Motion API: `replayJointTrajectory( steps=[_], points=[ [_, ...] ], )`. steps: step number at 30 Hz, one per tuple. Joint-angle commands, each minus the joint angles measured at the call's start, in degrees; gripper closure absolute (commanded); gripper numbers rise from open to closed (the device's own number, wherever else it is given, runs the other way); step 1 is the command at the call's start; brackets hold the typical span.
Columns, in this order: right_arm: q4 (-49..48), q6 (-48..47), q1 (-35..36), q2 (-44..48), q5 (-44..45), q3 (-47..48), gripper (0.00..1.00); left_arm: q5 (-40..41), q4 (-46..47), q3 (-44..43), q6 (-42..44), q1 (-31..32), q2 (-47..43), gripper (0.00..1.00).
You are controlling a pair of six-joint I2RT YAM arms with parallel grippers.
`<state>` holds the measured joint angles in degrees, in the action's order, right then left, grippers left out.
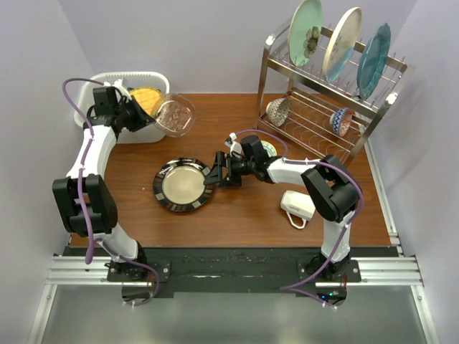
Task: Place the plates into the plastic bin on the countertop
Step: Place the plate in the plastic bin.
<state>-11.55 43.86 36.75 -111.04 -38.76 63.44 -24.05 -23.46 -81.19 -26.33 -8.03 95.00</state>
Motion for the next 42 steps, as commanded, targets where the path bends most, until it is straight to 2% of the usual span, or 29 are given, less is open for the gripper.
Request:
replayJointTrajectory(
  steps=[1,24,41,42],
  points=[
    [-0.8,-0.8,0.2,0.0,-1.5,2.0,0.02,-0.9,0.6,-5.2,0.3,-1.8,1.9,1.00],
    [-0.1,-1.3,0.2,-0.8,-1.8,2.3,0.02,-1.8,3.3,-20.1,-5.6,-8.0,15.2,1.00],
    [-0.1,-1.3,0.2,-0.8,-1.9,2.3,0.01,-0.2,4.3,-20.2,-5.4,-11.5,19.5,1.00],
    [0.0,-1.2,0.2,-0.7,-2.0,2.3,0.01,-0.2,4.3,-20.2,-5.3,-11.5,19.6,0.97]
  ],
)
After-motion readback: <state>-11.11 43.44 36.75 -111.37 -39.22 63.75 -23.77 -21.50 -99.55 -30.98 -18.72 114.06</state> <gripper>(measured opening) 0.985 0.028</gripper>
